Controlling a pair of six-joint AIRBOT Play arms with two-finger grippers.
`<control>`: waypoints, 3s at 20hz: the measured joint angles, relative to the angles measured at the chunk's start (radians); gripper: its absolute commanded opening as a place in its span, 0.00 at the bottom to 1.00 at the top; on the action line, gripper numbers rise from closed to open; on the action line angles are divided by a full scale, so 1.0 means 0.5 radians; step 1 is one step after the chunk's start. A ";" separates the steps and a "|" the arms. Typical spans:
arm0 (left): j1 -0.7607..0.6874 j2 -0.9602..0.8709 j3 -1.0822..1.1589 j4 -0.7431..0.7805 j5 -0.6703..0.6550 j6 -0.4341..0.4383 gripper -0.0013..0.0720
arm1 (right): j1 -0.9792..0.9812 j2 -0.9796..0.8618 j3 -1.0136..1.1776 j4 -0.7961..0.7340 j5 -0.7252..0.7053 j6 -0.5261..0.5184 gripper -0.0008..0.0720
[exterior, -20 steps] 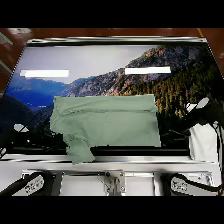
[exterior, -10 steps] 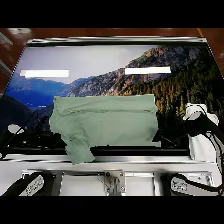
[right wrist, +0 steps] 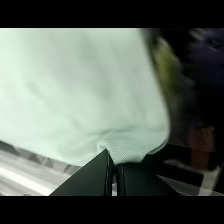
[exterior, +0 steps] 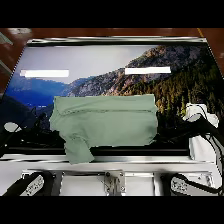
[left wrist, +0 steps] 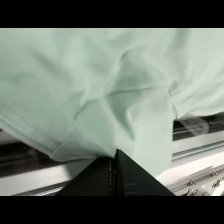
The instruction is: Fold the shirts.
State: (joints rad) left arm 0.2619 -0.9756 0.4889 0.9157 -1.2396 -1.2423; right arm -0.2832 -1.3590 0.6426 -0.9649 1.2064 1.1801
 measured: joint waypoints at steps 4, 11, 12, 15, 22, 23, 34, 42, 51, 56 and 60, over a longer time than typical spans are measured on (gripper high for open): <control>0.000 0.041 0.270 0.002 0.013 0.049 0.07 | 0.005 0.161 0.133 0.195 -0.015 -0.149 0.10; 0.000 -0.130 0.732 0.002 0.161 0.084 0.07 | 0.215 0.124 0.557 0.226 -0.375 -0.092 0.10; 0.000 -0.189 0.807 0.000 0.179 0.085 0.07 | 0.237 0.082 0.626 0.210 -0.425 -0.069 0.10; 0.000 -0.423 1.069 -0.023 0.208 0.086 0.07 | 0.280 -0.070 0.848 0.166 -0.526 -0.003 0.10; 0.002 -1.056 1.630 -0.294 0.217 0.090 0.07 | 0.303 -0.385 1.111 0.098 -0.637 0.082 0.10; 0.002 -1.135 1.674 -0.319 0.213 0.087 0.07 | 0.303 -0.422 1.122 0.094 -0.648 0.095 0.10; 0.053 -1.500 1.807 -0.392 0.014 0.037 0.66 | 0.264 -0.591 1.146 0.042 -0.680 0.184 0.88; 0.189 -1.457 1.906 -0.422 -0.349 0.024 0.66 | 0.085 -0.678 1.145 0.093 -0.479 0.378 0.88; 0.079 -1.313 1.916 -0.543 -0.412 0.055 0.20 | 0.313 -0.816 1.144 0.463 -0.702 0.375 0.10; -0.150 -1.301 1.917 -0.570 -0.340 0.060 0.07 | 0.301 -0.526 1.144 0.523 -0.677 0.281 0.10; -0.549 -1.302 1.905 -0.575 -0.027 0.058 0.07 | 0.286 -0.146 1.144 0.527 -0.462 0.258 0.10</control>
State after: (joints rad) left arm -0.0124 -1.6264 1.4414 0.6285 -1.2530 -1.2133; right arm -0.1402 -1.4322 1.2144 -0.7013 0.9756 1.3090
